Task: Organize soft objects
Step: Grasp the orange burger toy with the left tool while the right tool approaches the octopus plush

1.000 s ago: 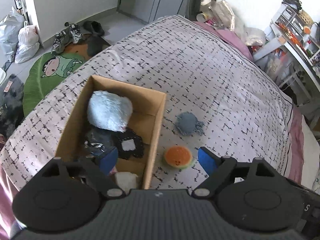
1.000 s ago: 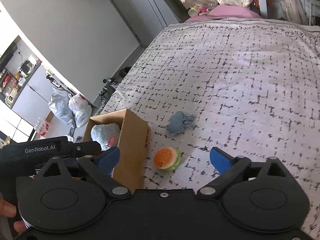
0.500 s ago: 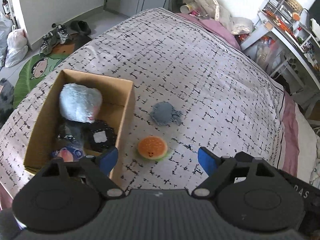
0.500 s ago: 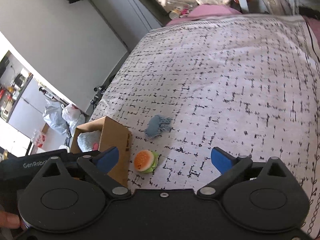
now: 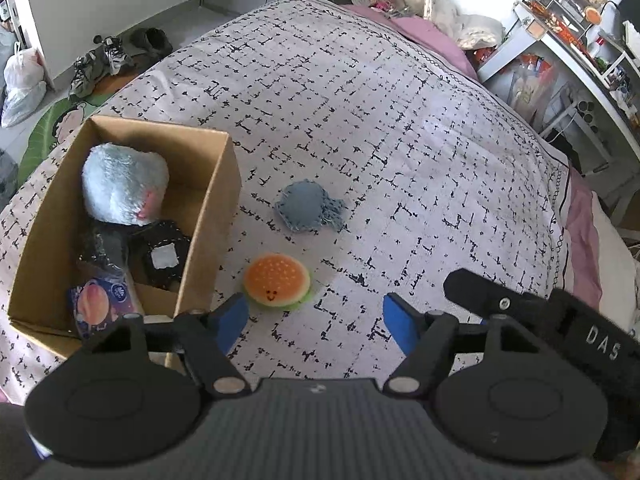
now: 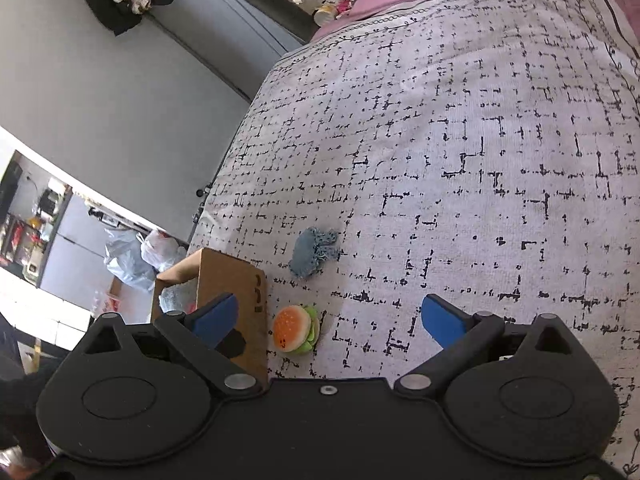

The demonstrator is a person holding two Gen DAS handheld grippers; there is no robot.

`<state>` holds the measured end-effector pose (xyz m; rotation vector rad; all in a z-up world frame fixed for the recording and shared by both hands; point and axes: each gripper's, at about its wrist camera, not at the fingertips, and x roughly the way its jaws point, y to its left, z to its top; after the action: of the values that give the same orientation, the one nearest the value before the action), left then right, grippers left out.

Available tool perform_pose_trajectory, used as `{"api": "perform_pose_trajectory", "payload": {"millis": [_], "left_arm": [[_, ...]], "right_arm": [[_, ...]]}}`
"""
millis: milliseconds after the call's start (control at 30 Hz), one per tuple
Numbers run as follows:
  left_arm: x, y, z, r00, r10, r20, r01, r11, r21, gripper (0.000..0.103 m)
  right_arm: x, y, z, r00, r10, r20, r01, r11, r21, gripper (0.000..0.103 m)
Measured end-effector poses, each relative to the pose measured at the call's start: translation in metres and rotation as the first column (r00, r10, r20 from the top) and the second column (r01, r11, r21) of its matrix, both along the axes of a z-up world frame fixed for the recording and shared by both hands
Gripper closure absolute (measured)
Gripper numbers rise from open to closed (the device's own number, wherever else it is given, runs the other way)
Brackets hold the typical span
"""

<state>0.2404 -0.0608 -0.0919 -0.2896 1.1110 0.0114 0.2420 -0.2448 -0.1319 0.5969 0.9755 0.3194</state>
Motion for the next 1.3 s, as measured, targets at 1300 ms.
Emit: {"api": "perform_pose_trajectory", "payload": {"millis": [1300], "left_arm": [[0.052,-0.009,-0.1,0.986,0.074,-0.152,-0.057,0.992,0.115,0.068]], "right_arm": [[0.041,0.005,-0.048,0.996,-0.014,-0.089,0.017,0.999,0.032,0.009]]}}
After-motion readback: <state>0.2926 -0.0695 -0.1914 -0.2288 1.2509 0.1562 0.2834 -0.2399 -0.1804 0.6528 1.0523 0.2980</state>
